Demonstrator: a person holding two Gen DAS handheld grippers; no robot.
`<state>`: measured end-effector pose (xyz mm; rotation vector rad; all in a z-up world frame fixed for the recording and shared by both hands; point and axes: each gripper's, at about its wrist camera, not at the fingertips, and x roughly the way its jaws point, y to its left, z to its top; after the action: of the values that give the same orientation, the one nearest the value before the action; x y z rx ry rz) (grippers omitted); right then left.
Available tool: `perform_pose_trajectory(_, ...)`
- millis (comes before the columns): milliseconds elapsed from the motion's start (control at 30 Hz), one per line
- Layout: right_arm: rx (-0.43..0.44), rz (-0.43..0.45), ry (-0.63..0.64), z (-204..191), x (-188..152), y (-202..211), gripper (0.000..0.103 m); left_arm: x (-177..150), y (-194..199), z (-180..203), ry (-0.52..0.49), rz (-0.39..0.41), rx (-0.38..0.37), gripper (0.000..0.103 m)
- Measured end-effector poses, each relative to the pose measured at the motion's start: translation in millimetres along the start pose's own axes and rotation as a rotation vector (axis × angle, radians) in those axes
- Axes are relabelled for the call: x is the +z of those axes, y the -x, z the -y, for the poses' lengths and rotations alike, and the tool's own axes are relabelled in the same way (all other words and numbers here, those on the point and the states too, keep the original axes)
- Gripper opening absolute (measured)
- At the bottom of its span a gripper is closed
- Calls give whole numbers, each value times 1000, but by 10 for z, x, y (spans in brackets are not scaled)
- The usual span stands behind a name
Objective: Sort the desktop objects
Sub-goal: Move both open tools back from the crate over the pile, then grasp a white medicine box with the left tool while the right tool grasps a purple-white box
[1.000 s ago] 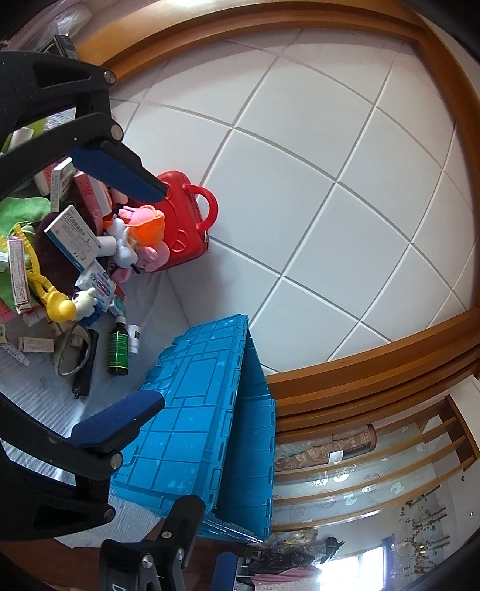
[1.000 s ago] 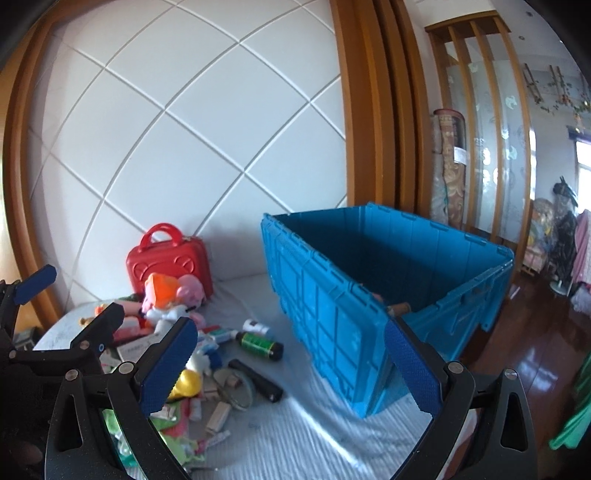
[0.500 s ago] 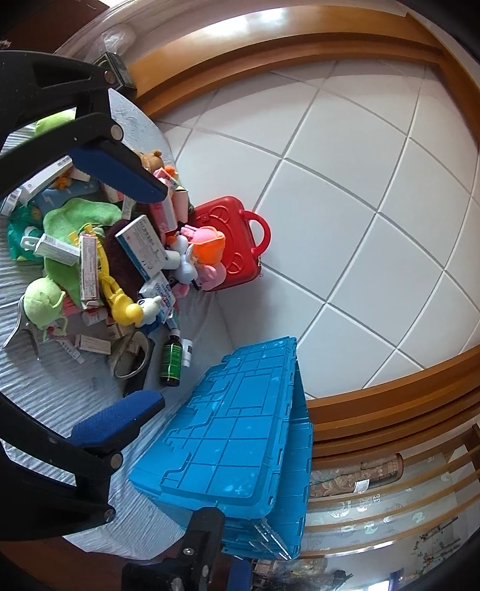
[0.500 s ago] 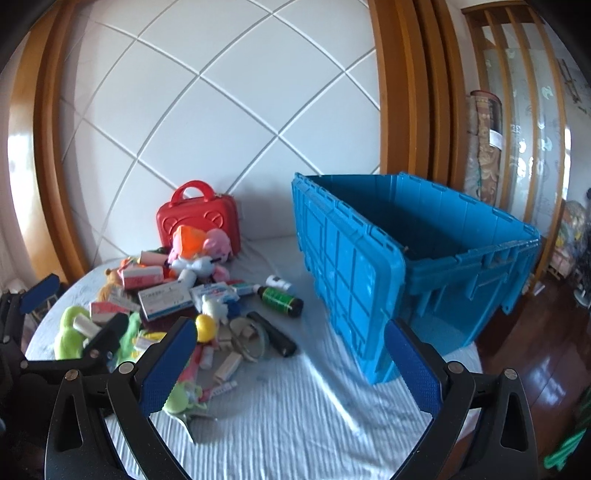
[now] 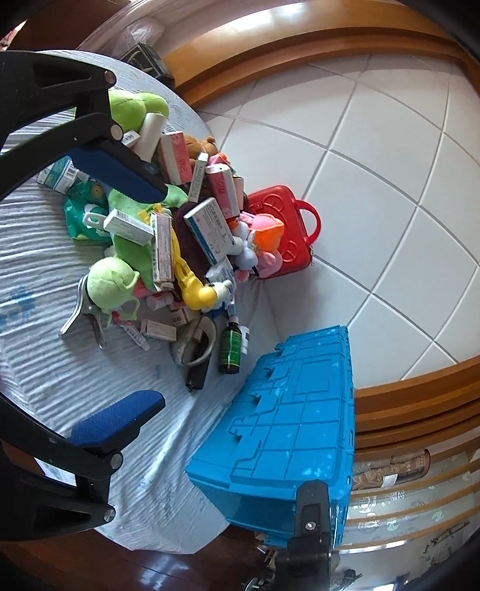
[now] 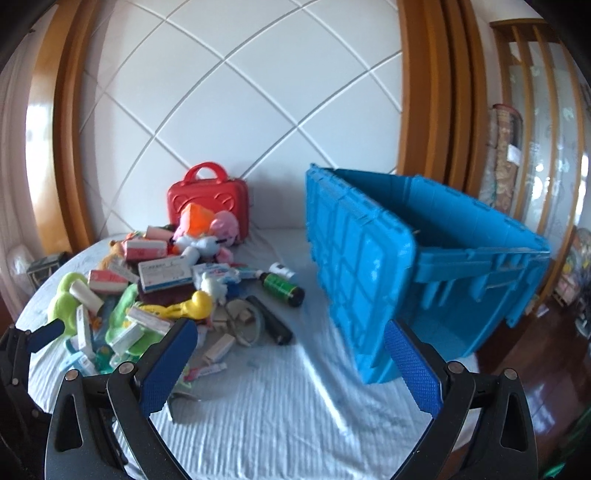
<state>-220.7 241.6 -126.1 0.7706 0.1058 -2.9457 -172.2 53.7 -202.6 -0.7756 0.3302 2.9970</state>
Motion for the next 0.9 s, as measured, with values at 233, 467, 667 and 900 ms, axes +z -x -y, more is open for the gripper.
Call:
perform_pose_trajectory(233,125,-51,5,-355,24,-558,103,-274,-434,-762,55,-107,127,103)
perform_pose_trajectory(467,269,-127,138,-1054,81,-1285,103,-500,-900,-1532,117,-199,190,103)
perform_pose_trajectory(667,352,-213,378,-1640,-68,-1914,91,-624,-1253,-1869,142,-257,181,103)
perform_pose_trajectory(900,465,-350,666,-1982,-302,-2584,76,-781,-1594,-1976,201,-334,178,103)
